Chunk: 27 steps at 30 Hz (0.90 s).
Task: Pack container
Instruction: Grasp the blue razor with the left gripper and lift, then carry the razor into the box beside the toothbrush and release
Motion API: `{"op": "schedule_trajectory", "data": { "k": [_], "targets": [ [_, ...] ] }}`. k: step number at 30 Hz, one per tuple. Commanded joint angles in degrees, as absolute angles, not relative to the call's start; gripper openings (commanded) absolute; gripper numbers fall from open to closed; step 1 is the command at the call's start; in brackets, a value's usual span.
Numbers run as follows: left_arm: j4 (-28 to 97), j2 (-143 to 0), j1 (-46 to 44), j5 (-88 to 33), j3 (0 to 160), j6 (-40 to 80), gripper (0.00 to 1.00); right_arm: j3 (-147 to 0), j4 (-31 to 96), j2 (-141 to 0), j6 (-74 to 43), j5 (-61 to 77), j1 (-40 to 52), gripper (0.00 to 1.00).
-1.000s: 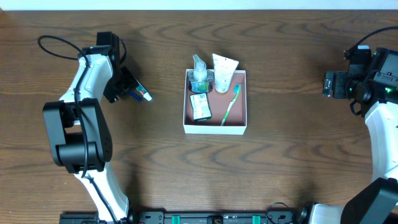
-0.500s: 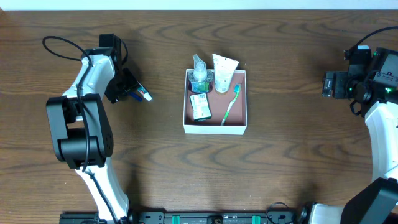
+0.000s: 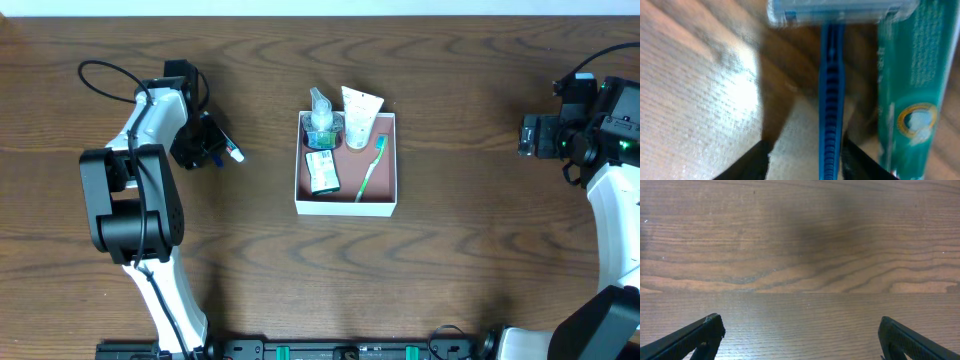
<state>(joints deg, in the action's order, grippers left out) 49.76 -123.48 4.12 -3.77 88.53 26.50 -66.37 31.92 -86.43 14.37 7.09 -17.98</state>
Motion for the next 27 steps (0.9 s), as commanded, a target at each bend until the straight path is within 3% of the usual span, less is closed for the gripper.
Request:
{"op": "schedule_trajectory", "data": {
  "k": [1,6,10,16,27],
  "targets": [
    [51.4,-125.9,4.1,-3.5,88.4,25.3,0.38,-66.7,32.0,-86.7,15.1,7.5,-17.6,0.99],
    [52.3,-125.9,4.1,-3.5,88.4,24.0,0.15,-66.7,32.0,-86.7,15.1,7.5,-17.6,0.99],
    [52.4,-125.9,4.1,-3.4,88.4,23.6,0.06,-66.7,32.0,-86.7,15.1,7.5,-17.6,0.99],
    [54.8,-125.1,4.1,-3.4,90.4,20.9,0.06,-66.7,32.0,-86.7,15.1,7.5,-17.6,0.99],
    [73.3,-117.3,3.6,-5.6,106.8,15.0,0.06,-66.7,32.0,-86.7,15.1,7.5,-17.6,0.99]
  ]
}}
